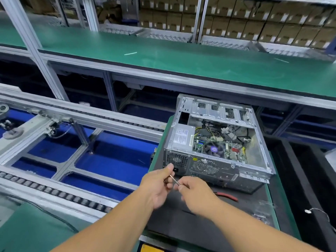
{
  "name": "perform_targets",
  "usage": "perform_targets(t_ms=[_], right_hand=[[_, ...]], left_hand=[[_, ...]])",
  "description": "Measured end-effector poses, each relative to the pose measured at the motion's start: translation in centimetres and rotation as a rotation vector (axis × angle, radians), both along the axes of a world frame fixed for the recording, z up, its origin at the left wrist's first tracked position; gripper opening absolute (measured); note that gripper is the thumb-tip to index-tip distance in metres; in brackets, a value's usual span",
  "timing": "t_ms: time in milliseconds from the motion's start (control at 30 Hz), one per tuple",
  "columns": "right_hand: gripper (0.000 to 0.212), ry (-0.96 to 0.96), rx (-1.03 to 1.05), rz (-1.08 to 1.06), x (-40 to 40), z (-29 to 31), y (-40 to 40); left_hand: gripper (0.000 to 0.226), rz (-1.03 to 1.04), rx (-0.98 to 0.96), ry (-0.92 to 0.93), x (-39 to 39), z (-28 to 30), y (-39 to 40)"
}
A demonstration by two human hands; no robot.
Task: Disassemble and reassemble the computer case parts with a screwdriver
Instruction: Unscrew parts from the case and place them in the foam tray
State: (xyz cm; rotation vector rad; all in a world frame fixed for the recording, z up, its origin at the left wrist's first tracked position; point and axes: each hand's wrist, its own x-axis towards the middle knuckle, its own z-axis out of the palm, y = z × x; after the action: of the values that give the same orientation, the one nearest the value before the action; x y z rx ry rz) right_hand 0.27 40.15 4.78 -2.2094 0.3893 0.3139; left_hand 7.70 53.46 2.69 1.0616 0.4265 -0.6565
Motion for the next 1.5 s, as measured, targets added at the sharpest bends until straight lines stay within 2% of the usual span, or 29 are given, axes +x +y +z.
perform_targets(t_ms=[267,400,467,633,767,1167,1333,1500], right_hand=[[0.021,0.106,0.203,-0.211,-0.3,-3.6,2.8],[0.016,0.122,0.429,-0.41,0.9,-4.3,4.4],[0.014,0.136,0.534,-0.483,1.7,-4.2,4.9],[0.017,0.192,0.632,-0.605,3.5,-5.1,5.6],[0.019,0.197,0.731,-0.677,4.1,-5.8,6.1],[0.022,0.163,0.786,-0.587,5.0,-6.1,5.5],[0.02,0.176,0.765,-0.568,5.4,-6.7,5.6],[0.031,0.186,0.829,-0.577,5.7,-6.8,6.0]], left_hand=[[0.028,0.052,0.169,0.076,0.4,-3.5,-0.5],[0.034,0.042,0.232,0.089,2.1,-4.4,-0.5],[0.029,0.01,0.257,0.081,3.0,-4.7,-0.3],[0.013,-0.088,0.302,0.074,5.0,-5.6,-0.4],[0.013,-0.151,0.341,0.088,5.9,-6.5,-0.6],[0.024,-0.235,0.361,0.036,7.2,-7.1,-0.3],[0.023,-0.278,0.45,-0.019,7.6,-6.9,-0.1],[0.03,-0.369,0.557,-0.079,7.6,-6.3,0.2]])
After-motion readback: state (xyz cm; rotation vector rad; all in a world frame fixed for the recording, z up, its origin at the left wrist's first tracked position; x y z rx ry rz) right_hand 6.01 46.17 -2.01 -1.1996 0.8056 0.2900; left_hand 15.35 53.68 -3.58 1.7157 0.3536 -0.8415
